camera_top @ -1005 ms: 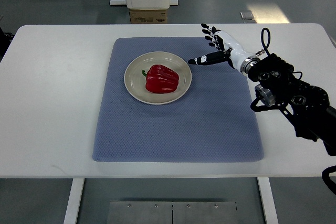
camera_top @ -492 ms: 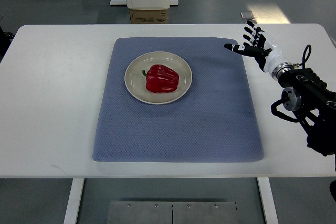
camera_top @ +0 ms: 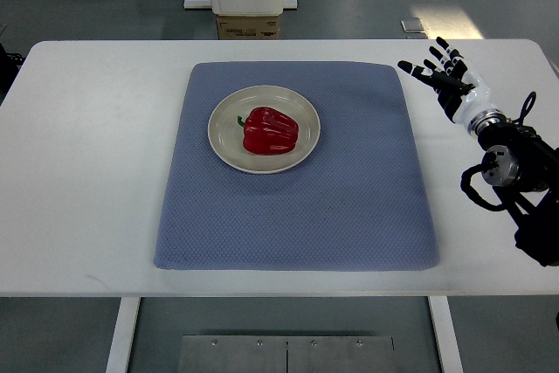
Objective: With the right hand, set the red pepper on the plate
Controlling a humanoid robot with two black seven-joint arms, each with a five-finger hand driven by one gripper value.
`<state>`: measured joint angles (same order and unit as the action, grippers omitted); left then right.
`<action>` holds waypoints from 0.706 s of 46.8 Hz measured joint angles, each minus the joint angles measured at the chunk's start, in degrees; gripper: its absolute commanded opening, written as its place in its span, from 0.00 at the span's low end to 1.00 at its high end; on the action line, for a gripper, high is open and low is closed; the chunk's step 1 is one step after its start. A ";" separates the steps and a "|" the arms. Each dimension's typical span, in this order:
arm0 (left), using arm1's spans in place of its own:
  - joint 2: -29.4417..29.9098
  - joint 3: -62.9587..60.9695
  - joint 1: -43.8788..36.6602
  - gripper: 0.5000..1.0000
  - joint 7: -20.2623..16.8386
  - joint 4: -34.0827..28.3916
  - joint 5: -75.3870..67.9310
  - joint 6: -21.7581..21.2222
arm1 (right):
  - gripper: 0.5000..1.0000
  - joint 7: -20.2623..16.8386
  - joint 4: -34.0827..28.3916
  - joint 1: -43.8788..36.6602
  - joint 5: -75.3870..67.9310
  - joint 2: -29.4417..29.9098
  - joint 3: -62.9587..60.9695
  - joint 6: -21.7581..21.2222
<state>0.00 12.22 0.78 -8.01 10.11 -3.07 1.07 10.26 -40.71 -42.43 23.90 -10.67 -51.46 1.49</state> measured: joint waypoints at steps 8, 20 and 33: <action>0.00 0.00 0.02 1.00 0.00 0.00 0.00 0.00 | 1.00 1.18 0.00 2.00 0.00 2.37 -4.76 0.00; 0.00 0.00 0.01 1.00 0.01 0.00 0.00 0.00 | 1.00 1.19 0.01 3.48 0.00 4.66 -8.35 0.00; 0.00 0.00 0.00 1.00 0.01 0.00 0.00 -0.01 | 1.00 1.17 0.01 4.98 0.01 7.03 -13.65 0.00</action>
<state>0.00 12.22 0.78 -8.00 10.11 -3.08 1.06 11.43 -40.70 -37.46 23.91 -3.64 -65.12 1.50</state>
